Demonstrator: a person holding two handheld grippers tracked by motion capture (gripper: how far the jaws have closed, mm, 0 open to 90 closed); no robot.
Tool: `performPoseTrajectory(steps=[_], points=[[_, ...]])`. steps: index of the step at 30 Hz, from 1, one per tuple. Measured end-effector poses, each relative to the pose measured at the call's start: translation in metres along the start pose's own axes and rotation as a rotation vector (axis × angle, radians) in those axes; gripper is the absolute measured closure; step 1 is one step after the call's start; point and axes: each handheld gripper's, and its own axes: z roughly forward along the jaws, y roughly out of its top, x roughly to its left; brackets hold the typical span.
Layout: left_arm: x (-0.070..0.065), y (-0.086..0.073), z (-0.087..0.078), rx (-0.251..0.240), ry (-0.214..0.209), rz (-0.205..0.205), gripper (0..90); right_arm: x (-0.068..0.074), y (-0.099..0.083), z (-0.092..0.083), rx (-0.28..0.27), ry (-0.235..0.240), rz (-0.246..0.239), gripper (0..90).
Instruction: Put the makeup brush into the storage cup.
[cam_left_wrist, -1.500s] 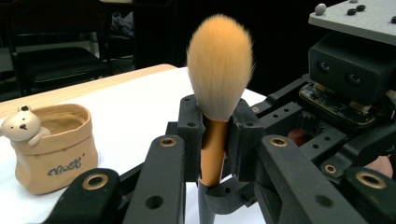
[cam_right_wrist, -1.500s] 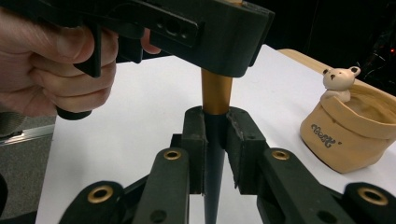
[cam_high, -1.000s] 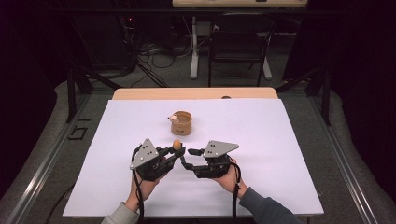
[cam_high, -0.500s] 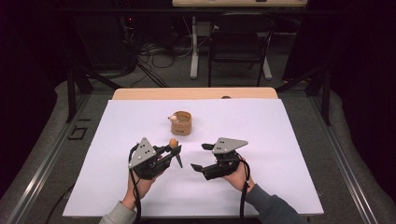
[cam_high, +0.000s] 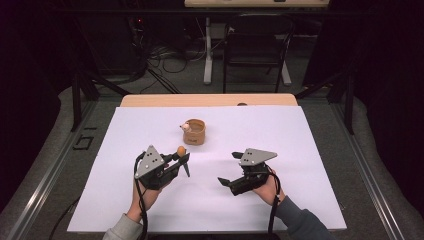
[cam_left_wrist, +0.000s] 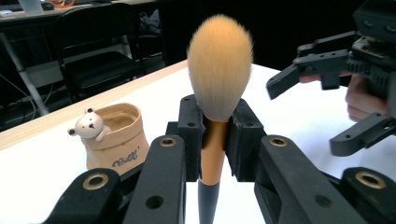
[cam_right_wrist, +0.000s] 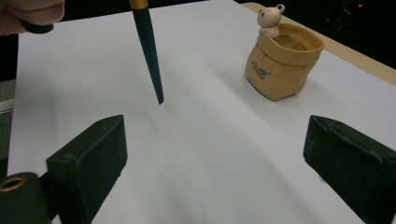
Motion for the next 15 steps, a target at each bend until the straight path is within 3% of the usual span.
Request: performPoseTrajectory(steps=[7,15], points=[[0.004,0.001,0.004,0.013,0.01,0.015,78.3,0.004,-0.011,-0.013,0.03,-0.03,-0.052,0.0],[0.008,0.005,0.008,0.012,0.021,0.021,78.3,-0.002,-0.024,-0.036,-0.01,-0.045,0.004,0.0]])
